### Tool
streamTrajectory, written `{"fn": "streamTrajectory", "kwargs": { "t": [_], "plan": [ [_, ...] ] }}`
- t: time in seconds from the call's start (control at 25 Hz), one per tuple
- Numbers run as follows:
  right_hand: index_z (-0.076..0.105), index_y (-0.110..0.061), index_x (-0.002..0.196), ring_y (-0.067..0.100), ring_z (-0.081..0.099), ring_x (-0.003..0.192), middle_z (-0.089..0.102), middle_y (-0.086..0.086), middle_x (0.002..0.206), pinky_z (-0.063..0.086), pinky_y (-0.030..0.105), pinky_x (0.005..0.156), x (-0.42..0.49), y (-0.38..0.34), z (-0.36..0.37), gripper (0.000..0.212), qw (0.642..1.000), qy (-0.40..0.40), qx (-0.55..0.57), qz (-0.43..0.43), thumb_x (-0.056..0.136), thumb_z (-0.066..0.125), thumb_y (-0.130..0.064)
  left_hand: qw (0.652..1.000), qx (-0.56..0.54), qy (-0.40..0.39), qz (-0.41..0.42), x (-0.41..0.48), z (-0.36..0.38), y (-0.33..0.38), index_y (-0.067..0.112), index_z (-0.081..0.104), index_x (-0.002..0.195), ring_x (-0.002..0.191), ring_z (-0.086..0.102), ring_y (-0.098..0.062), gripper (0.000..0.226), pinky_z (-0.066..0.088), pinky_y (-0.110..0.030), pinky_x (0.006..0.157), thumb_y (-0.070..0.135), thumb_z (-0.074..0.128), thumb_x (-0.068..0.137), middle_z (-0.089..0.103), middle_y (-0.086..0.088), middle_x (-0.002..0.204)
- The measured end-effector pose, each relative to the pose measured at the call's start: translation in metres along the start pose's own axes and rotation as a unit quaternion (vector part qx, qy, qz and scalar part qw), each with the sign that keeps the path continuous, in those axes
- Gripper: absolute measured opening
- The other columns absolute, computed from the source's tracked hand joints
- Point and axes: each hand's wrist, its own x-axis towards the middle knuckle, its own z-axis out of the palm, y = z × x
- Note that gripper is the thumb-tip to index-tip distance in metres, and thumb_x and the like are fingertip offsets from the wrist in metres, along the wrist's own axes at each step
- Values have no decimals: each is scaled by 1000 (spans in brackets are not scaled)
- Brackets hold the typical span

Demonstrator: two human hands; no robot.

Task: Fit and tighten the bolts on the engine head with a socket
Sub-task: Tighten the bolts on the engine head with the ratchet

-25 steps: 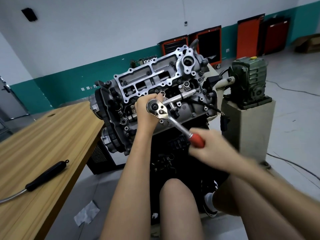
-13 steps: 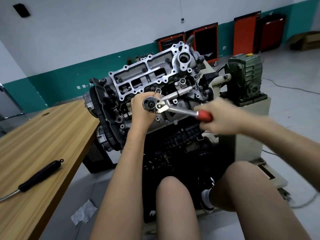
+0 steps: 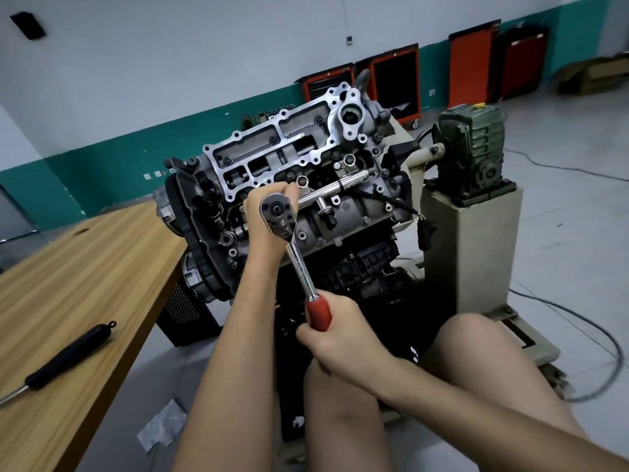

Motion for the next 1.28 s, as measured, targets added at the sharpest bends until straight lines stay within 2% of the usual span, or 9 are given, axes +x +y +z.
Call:
{"fn": "streamTrajectory", "kwargs": {
  "t": [0.12, 0.24, 0.36, 0.56, 0.72, 0.88, 1.08, 1.16, 1.28],
  "plan": [
    [37, -22, 57, 2, 40, 38, 39, -11, 45, 30, 12, 42, 23, -13, -79, 38, 976, -61, -201, -57, 74, 62, 2, 998, 27, -39, 28, 0, -3, 0, 7, 26, 48, 52, 23, -18, 46, 23, -27, 54, 6, 56, 83, 26, -8, 49],
    [42, -30, 62, 0, 48, 43, 45, -11, 51, 34, 12, 44, 61, -50, -148, 38, 899, -92, -413, -112, 76, 64, -2, 993, 75, -71, 57, 4, -5, 0, 16, 26, 47, 54, 23, -18, 48, 21, -30, 56, 2, 54, 83, 26, -4, 48],
    [41, -35, 61, 4, 49, 46, 46, -11, 52, 35, 20, 48, 72, -59, -156, 39, 873, -47, -466, -137, 75, 66, -9, 995, 51, -69, 46, 3, -7, -1, 21, 30, 43, 51, 24, -14, 52, 22, -29, 54, 0, 56, 83, 28, 3, 46],
    [38, -23, 59, 5, 34, 48, 39, -7, 50, 29, 23, 50, 9, -5, -52, 36, 983, 51, -159, -70, 71, 64, -2, 999, 32, -19, 13, -1, 1, 6, 10, 25, 47, 51, 21, -16, 47, 20, -23, 51, 3, 56, 82, 23, -4, 48],
    [41, -26, 60, 3, 31, 47, 37, -10, 50, 30, 22, 46, -8, -1, 31, 24, 997, 62, 47, 3, 70, 57, -12, 1000, 14, 2, -12, 0, 0, 5, 4, 27, 48, 54, 22, -20, 46, 21, -30, 54, 2, 56, 83, 25, -9, 51],
    [39, -23, 60, 7, 34, 48, 39, -10, 53, 32, 26, 51, 12, -13, -58, 37, 983, -5, -172, -59, 75, 62, 2, 999, 31, -23, 25, -1, -4, 2, 6, 26, 48, 53, 23, -19, 47, 23, -22, 51, 4, 57, 83, 25, -7, 49],
    [52, -28, 74, 11, 54, 53, 50, -8, 56, 42, 24, 49, 75, -68, -163, 21, 836, -64, -525, -145, 79, 63, -12, 990, 101, -76, 68, 7, -8, -2, 10, 35, 43, 54, 28, -17, 45, 27, -32, 53, -7, 53, 80, 33, -12, 46],
    [46, -34, 67, 9, 51, 50, 48, -9, 55, 38, 22, 48, 66, -55, -147, 31, 861, -43, -490, -133, 77, 64, -10, 996, 66, -51, 40, 3, -7, -1, 17, 28, 44, 51, 26, -16, 50, 23, -30, 54, -2, 56, 81, 28, -8, 47],
    [37, -29, 59, 16, 44, 49, 46, -5, 53, 34, 26, 51, 22, -14, -85, 40, 959, 24, -267, -89, 73, 64, -2, 998, 45, -36, 16, -1, -2, 2, 15, 23, 46, 51, 22, -16, 50, 18, -30, 55, 6, 57, 82, 23, -6, 48]
  ]
}}
